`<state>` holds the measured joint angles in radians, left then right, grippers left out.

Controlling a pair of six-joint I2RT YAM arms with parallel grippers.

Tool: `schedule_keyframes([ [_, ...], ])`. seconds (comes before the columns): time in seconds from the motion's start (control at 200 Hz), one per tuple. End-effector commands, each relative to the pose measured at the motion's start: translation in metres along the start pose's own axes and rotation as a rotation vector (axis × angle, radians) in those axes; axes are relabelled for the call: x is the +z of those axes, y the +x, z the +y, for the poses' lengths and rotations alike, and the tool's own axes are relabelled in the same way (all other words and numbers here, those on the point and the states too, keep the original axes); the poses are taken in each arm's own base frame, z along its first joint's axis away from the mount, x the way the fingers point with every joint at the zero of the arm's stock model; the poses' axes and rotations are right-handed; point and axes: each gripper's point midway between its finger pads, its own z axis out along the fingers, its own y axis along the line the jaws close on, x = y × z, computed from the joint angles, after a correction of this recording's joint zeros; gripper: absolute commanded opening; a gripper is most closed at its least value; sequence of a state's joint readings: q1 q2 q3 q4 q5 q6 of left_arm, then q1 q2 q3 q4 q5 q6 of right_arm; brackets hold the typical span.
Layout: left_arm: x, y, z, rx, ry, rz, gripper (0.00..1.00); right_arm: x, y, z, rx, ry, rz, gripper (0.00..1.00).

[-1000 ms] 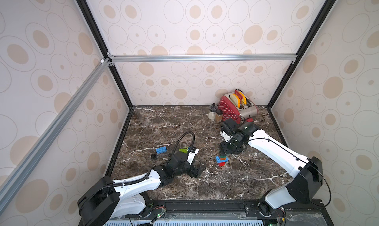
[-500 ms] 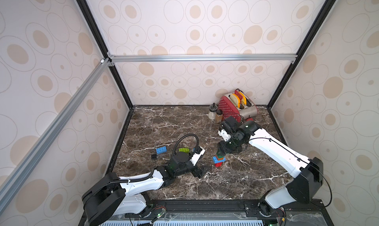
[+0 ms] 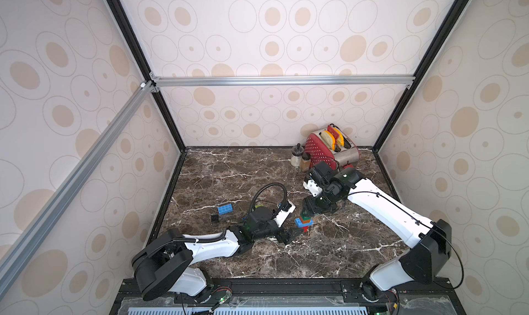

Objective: Assemble the letter f with lego
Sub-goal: Place the lego brick at the center of the board.

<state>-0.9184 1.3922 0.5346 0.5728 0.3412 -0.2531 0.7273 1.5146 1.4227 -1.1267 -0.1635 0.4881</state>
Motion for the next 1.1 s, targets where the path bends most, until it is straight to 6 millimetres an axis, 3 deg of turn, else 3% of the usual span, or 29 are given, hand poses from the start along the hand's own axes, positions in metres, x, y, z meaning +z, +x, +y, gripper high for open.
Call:
schedule_keyframes([
  [0.0, 0.0048, -0.0185, -0.0115, 0.054, 0.045, -0.043, 0.81, -0.0053, -0.0037, 0.0035, -0.009, -0.02, -0.001, 0.67],
  [1.097, 0.0097, -0.0144, -0.0053, 0.066, 0.015, -0.013, 0.53, -0.0038, -0.0044, 0.0043, -0.025, -0.029, 0.007, 0.67],
])
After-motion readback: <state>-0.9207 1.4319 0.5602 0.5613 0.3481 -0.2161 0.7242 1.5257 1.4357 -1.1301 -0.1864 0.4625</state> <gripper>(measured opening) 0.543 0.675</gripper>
